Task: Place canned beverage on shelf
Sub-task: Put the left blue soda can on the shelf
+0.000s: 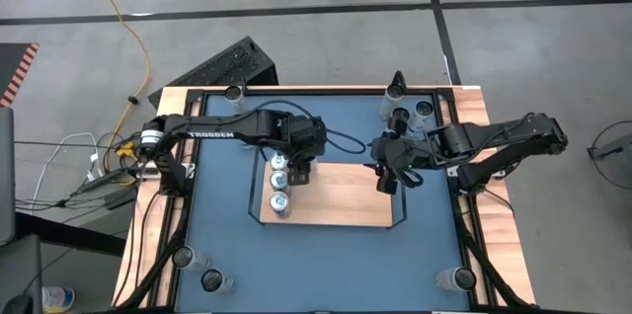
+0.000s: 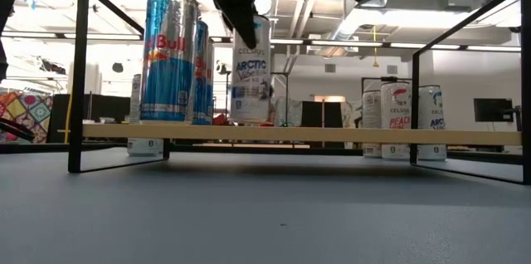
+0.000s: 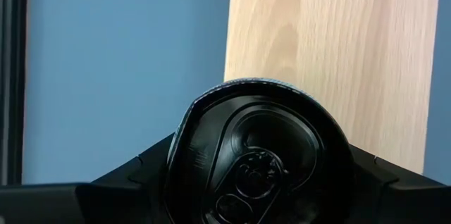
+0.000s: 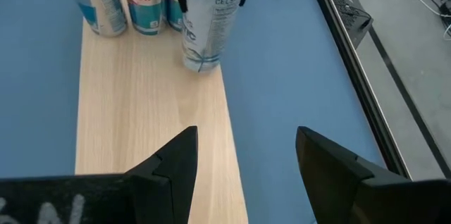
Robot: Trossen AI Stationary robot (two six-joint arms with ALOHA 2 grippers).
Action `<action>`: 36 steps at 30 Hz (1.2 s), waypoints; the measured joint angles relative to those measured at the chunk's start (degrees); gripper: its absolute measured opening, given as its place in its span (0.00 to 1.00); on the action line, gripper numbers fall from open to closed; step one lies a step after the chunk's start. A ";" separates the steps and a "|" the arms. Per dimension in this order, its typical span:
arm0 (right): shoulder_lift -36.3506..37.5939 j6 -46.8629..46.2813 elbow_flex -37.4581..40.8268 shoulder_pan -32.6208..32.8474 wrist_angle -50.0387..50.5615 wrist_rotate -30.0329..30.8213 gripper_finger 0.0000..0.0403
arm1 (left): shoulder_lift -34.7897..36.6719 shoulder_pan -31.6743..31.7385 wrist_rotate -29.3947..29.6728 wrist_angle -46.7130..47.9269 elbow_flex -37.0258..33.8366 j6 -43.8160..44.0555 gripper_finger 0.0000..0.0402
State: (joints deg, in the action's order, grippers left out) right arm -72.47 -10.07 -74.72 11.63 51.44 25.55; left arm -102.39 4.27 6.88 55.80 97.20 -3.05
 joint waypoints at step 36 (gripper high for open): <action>0.00 -0.57 0.00 0.03 0.53 -0.01 0.54 | 0.00 0.61 -2.80 1.21 -0.04 2.23 0.60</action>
State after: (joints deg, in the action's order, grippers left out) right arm -72.47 -10.63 -74.72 11.66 51.97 25.54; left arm -102.39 4.89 4.08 57.01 97.17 -0.82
